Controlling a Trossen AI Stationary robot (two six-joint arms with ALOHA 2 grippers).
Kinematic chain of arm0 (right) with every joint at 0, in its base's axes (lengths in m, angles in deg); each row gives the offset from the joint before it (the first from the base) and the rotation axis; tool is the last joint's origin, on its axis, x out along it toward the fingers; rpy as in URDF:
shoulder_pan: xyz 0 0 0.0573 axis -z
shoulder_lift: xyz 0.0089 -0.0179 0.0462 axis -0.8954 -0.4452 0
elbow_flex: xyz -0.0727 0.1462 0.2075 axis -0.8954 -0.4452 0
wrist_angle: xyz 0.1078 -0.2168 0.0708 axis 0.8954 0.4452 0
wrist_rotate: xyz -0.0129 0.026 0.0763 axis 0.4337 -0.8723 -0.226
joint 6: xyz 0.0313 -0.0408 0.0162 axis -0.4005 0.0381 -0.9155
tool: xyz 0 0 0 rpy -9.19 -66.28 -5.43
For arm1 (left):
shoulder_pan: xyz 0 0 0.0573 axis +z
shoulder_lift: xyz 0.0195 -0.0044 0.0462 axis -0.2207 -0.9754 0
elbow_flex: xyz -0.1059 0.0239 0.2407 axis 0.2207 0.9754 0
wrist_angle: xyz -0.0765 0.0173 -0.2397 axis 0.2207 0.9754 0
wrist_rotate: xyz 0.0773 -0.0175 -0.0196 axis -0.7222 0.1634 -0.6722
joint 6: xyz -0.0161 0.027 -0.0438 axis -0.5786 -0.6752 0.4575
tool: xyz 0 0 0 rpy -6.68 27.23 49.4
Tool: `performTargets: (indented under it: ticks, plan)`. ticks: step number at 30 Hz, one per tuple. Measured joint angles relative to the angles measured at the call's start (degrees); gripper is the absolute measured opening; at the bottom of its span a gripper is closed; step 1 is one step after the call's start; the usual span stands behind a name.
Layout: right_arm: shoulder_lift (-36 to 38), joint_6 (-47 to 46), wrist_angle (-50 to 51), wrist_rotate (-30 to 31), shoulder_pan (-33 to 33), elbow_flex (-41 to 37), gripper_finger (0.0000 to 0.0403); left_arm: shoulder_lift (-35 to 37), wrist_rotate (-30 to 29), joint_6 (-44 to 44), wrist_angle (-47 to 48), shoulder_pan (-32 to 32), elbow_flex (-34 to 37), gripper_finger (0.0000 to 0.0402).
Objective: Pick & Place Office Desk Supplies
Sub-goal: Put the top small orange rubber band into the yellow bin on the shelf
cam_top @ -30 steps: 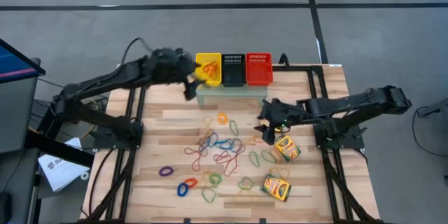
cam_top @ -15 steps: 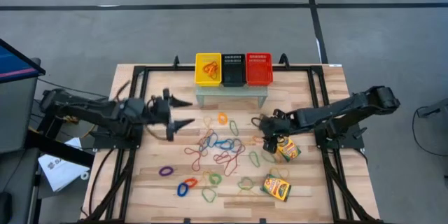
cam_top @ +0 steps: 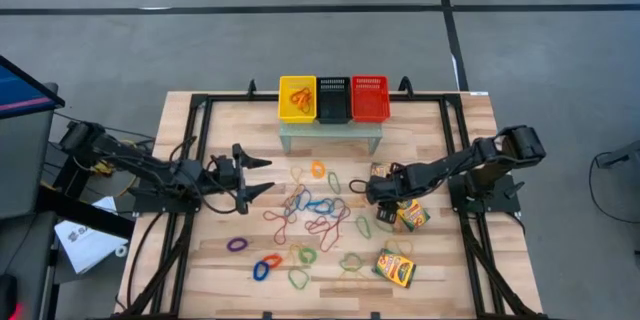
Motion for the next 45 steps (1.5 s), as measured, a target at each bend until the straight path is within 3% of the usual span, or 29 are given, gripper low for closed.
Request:
performTargets:
  ticks: [3,11,20,29,34,38,45]
  plan:
    - [0.2,-0.1,0.0,-1.5,0.5,0.0,0.0182,0.0,0.0,0.0,-0.3,0.0,0.0,0.0279]
    - [0.3,-1.5,0.0,-4.5,2.0,0.0,0.0013,0.0,0.0,0.0,-0.2,0.0,0.0,0.0280]
    - [1.9,1.4,2.5,-2.4,1.6,5.0,0.0002,0.0,0.1,0.7,-0.3,0.0,0.0,0.0280]
    - [12.0,2.4,3.4,2.2,1.6,8.5,0.0001,0.0,0.1,1.7,-2.0,0.0,0.0,0.0280]
    - [17.2,6.4,-2.8,3.1,1.5,10.6,0.0001,-0.9,0.2,1.7,-4.0,0.5,0.0,0.0280]
    - [18.5,11.4,-12.4,3.1,1.8,11.7,0.0000,-4.8,0.8,1.7,-9.4,2.4,-0.1,0.0280]
    - [14.3,17.4,-17.7,3.2,2.7,16.0,0.0000,-16.3,10.0,1.7,-16.7,7.1,-4.4,0.0283]
